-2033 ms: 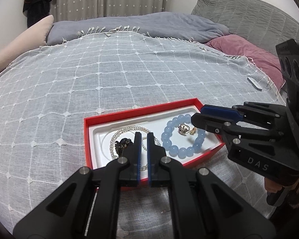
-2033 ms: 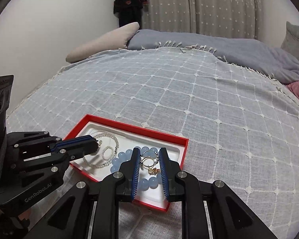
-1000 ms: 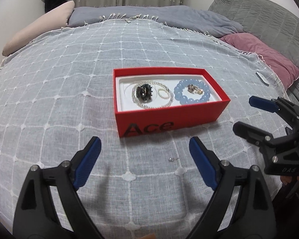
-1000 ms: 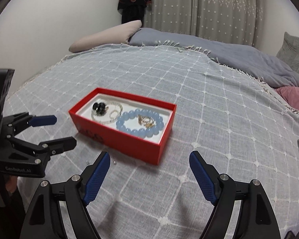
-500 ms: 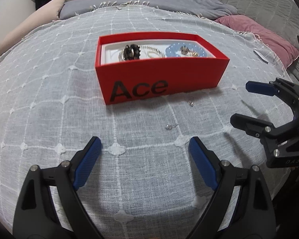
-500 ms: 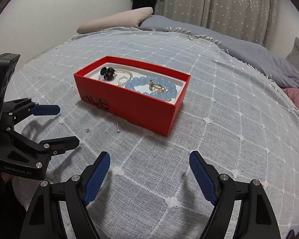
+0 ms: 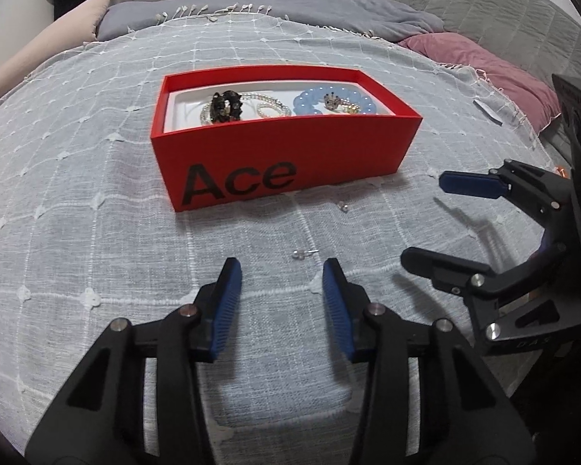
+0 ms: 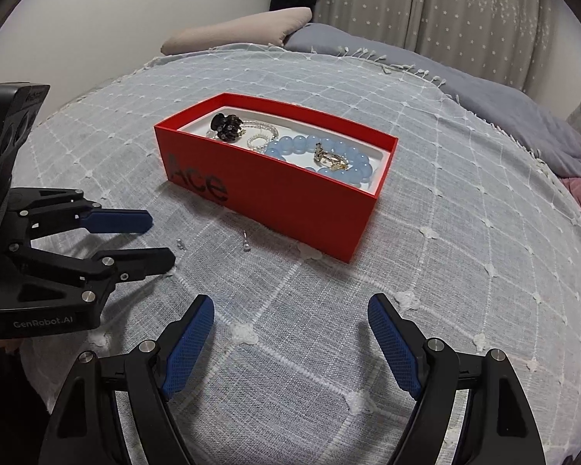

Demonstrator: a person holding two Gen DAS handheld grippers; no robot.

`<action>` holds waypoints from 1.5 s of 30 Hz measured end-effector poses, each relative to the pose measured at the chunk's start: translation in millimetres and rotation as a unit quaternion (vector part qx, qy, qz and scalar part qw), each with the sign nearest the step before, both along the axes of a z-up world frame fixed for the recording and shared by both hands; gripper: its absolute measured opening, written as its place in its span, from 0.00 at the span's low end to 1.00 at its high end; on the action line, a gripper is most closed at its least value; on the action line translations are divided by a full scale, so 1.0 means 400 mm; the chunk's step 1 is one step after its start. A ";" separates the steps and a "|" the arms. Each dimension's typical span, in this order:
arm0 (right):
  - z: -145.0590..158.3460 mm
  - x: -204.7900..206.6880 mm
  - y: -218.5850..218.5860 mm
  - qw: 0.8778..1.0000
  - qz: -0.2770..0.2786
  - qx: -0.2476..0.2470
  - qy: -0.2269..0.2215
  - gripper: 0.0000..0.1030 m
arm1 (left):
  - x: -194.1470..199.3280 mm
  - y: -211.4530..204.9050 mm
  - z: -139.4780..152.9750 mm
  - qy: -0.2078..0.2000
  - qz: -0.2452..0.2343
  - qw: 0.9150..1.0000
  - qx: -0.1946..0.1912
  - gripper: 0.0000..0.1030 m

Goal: Organize jewelry
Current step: 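Close the left gripper on one silver stud while the right gripper grasps another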

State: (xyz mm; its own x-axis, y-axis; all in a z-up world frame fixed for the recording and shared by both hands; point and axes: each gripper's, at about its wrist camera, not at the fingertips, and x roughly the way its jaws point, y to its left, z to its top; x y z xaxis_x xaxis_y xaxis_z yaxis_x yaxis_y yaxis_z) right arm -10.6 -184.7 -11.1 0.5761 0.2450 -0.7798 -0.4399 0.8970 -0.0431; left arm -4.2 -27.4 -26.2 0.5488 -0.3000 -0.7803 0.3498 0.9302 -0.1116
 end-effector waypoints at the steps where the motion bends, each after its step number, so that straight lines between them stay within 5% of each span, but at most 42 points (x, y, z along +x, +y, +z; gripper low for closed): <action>1: 0.000 0.002 0.001 1.000 0.000 0.003 -0.001 0.80 | 0.000 -0.003 0.000 -0.001 -0.004 1.000 -0.001 0.45; 23: -0.019 0.017 0.024 1.000 0.006 0.010 -0.007 0.77 | 0.018 -0.031 -0.008 0.007 -0.028 1.000 0.001 0.10; 31: -0.027 0.040 0.026 0.999 0.019 0.047 0.019 0.45 | 0.017 -0.019 -0.003 0.009 -0.019 1.000 0.002 0.05; 45: -0.034 0.075 0.068 0.996 0.035 0.072 0.032 0.30 | 0.014 0.008 0.002 0.016 -0.011 1.000 -0.006 0.05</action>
State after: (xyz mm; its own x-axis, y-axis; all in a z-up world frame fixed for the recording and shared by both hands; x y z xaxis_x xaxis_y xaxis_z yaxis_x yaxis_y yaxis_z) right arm 19.6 -157.6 -24.7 0.5039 0.3941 -0.7686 -0.4989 0.8592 0.1135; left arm 1.5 -24.3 -25.2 0.5170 -0.3202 -0.7938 0.3653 0.9212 -0.1337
